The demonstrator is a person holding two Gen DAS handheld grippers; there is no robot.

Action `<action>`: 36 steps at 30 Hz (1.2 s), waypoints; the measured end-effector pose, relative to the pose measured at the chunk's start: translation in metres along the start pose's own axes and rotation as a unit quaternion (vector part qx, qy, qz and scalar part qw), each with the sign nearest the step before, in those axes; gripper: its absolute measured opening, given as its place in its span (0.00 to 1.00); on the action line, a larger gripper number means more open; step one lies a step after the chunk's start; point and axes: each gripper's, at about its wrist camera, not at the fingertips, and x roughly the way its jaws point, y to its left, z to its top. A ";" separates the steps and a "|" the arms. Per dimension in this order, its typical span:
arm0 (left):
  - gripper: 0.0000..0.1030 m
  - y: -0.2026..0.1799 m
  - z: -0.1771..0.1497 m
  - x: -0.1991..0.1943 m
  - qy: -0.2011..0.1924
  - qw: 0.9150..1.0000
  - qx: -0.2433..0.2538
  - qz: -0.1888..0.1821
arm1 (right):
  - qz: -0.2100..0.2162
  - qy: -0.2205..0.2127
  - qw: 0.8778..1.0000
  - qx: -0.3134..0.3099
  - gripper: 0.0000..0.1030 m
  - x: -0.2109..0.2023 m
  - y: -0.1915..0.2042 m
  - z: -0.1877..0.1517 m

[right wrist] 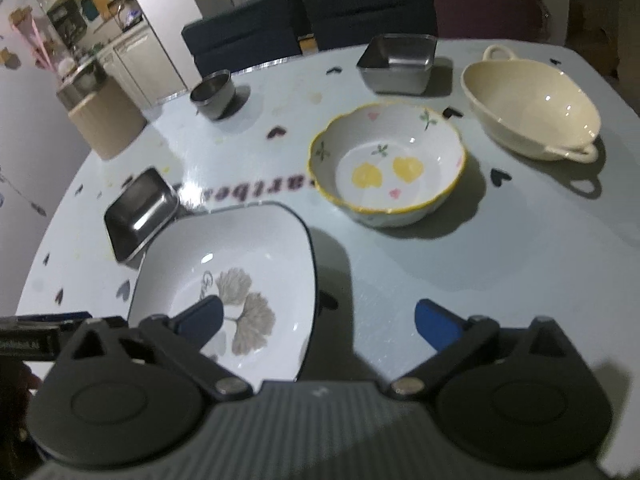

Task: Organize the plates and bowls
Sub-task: 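Lower the plate onto the table and open both tools, then move both tools to the rim of the cream two-handled bowl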

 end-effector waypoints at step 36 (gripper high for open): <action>0.98 -0.199 0.069 0.076 -0.119 0.982 -0.015 -0.145 | -0.072 -0.180 0.903 0.383 0.77 -0.008 -0.204 0.050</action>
